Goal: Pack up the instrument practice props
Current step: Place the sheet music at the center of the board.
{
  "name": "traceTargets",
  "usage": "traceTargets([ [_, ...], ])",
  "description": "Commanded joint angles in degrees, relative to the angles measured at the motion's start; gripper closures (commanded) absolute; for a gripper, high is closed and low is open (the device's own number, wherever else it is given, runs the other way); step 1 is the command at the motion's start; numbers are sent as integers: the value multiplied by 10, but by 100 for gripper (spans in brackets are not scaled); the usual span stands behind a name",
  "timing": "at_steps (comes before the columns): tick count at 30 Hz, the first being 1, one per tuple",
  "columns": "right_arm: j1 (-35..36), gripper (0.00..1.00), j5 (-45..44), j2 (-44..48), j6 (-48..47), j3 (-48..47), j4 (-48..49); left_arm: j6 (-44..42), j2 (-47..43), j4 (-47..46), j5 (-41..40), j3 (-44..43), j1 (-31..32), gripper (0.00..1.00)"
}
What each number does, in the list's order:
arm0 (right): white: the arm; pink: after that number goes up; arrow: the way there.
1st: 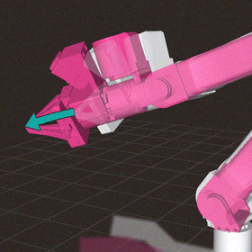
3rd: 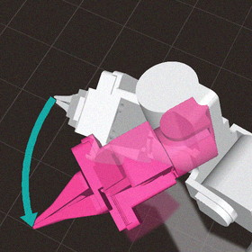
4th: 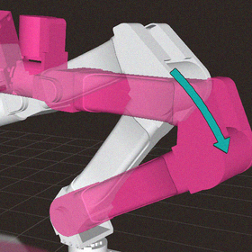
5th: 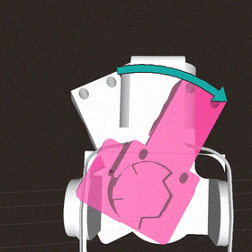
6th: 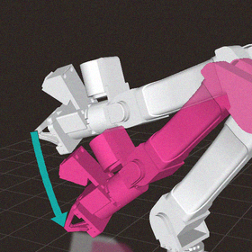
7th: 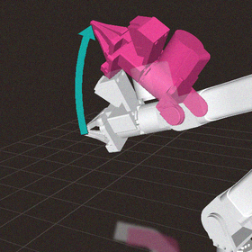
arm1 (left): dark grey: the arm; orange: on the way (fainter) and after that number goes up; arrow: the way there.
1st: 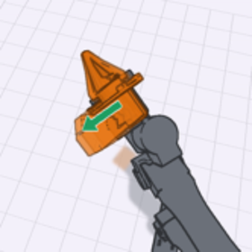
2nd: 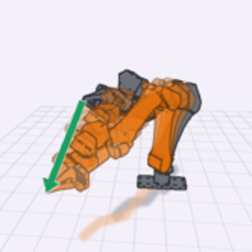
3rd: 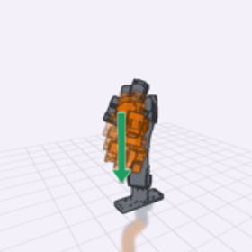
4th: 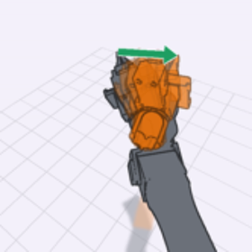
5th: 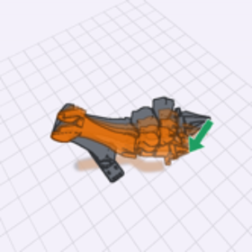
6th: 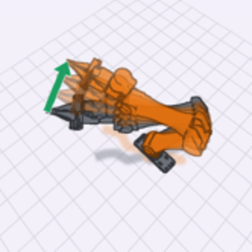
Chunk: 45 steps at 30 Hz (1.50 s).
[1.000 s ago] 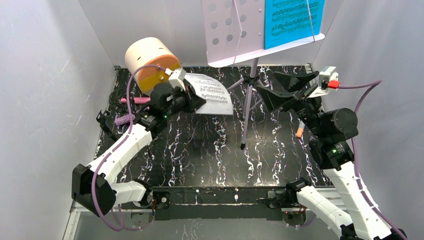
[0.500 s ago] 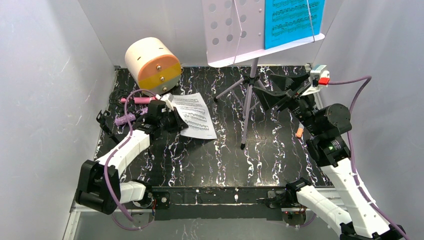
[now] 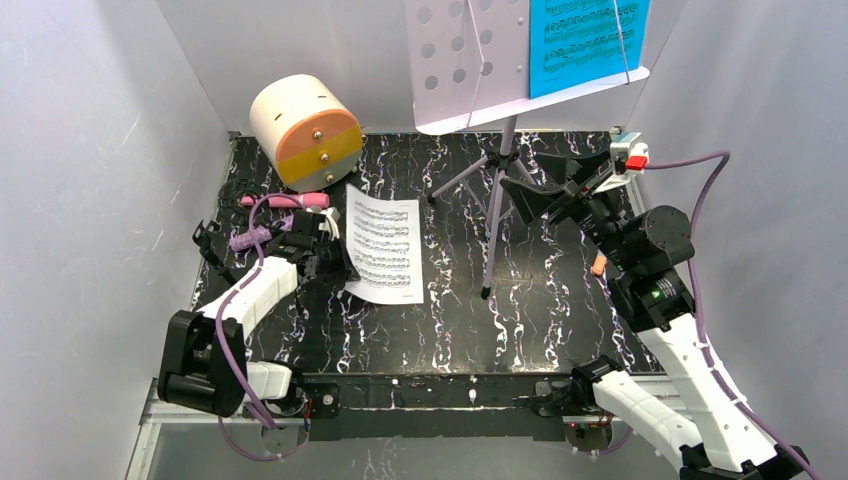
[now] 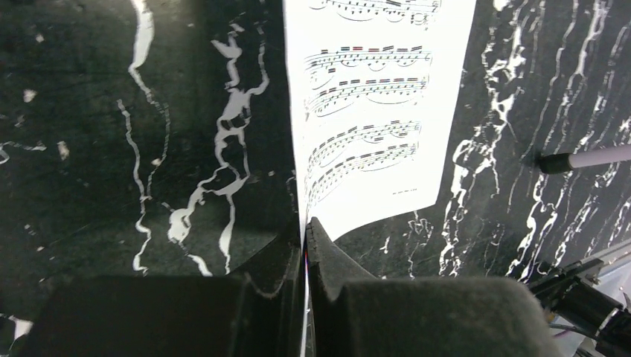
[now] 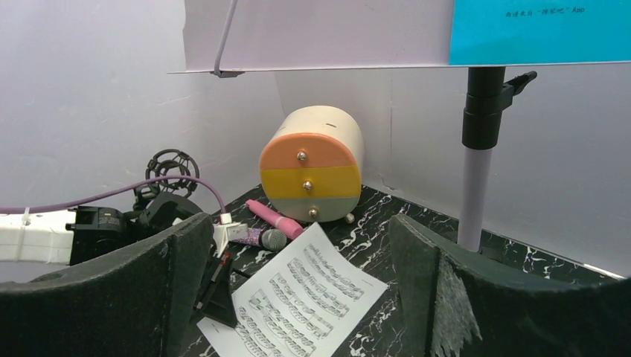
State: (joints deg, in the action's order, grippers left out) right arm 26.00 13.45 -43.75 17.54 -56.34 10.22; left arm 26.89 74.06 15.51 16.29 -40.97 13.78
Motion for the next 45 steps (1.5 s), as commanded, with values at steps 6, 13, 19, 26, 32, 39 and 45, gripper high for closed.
traceTargets([
  [6,-2,4,-8,0,-24,12,9,-26,-27,70,-53,12,-33,96],
  [13,-1,4,-14,-2,-33,21,4,-42,-40,85,-94,9,-37,92],
  [19,-1,3,-19,-5,-38,27,-1,-58,-37,89,-114,-5,-37,79],
  [26,-1,2,-30,-6,-45,41,-7,-62,-12,77,-105,-16,-37,76],
  [32,-1,2,-36,-5,-52,44,-13,-68,29,67,-81,-29,-37,75],
  [39,-1,1,-56,-2,-69,49,-27,-71,43,65,-85,-34,-37,70],
  [45,-1,1,-80,-1,-83,76,-32,-78,42,72,-89,-40,-37,61],
])
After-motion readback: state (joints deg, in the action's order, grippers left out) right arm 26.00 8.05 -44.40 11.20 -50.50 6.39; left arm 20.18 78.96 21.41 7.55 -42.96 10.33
